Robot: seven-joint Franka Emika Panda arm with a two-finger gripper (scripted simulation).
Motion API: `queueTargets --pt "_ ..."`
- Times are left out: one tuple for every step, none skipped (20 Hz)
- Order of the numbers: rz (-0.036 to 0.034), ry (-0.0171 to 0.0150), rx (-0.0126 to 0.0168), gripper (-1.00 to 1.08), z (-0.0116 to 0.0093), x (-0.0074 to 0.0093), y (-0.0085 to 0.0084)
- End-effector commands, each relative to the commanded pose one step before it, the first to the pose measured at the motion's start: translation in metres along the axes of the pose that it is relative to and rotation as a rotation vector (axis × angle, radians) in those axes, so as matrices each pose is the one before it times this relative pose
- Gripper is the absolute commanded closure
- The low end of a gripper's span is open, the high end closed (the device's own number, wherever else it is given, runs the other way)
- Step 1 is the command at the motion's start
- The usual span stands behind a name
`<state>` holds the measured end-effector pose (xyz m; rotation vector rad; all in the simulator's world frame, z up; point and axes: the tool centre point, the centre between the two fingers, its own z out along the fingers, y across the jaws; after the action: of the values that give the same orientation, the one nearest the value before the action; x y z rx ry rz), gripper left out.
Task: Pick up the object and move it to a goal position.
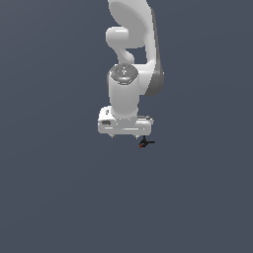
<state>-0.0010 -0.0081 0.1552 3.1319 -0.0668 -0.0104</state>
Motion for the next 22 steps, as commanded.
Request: queueTargets --pt "0.0 0.0 0.0 -0.92 0.0 0.0 0.00001" --pt "0.0 0.0 0.0 -0.92 -0.00001 0.00002 0.00038" --pt "-0.00018 -0.00065 -0.00015 -0.92 0.00036 0.00017 0.00099" --pt "-0.0003 -0.00091 -0.00019 -0.92 0.00048 0.00025 0.00165" --pt "-0.00056 -0.00123 -0.00026 -0.92 0.00064 0.00034 0.00223" --pt "-0.00091 -0.00139 -0.00031 -0.92 0.00068 0.0004 0.00278" --pt "-0.00141 -0.00148 -0.00036 -0.92 0.00064 0.00045 0.00325" --pt "-0.00192 -0.00138 -0.00037 -0.92 0.00054 0.00042 0.00285" --pt "-0.00195 -0.00095 -0.00029 -0.92 0.00028 0.00031 0.0021" --pt "-0.00184 -0.00061 -0.00023 -0.92 0.0001 0.00022 0.0014" --pt "-0.00135 -0.00027 -0.00014 -0.92 -0.00005 0.00013 0.0009" --pt "-0.00097 -0.00009 -0.00008 -0.92 -0.00008 0.00007 0.0003" --pt "0.0 0.0 0.0 -0.92 -0.00003 0.00001 0.00003" --pt "0.0 0.0 0.0 -0.92 0.0001 -0.00004 -0.00088" --pt "0.00224 0.00041 0.00022 -0.92 0.00001 -0.00017 -0.00042" --pt "0.00315 0.00012 0.00025 -0.92 0.00036 -0.00019 -0.00083" --pt "0.00446 0.00007 0.00033 -0.92 0.00057 -0.00026 -0.00098" --pt "0.00576 0.00002 0.00041 -0.92 0.00077 -0.00033 -0.00113" --pt "0.00699 0.0 0.00049 -0.92 0.00095 -0.0004 -0.00131" --pt "0.00809 0.0 0.00056 -0.92 0.0011 -0.00048 -0.00155" --pt "0.00914 0.00003 0.00062 -0.92 0.00122 -0.00058 -0.0018" --pt "0.01024 0.00006 0.00069 -0.92 0.00134 -0.00068 -0.00203"
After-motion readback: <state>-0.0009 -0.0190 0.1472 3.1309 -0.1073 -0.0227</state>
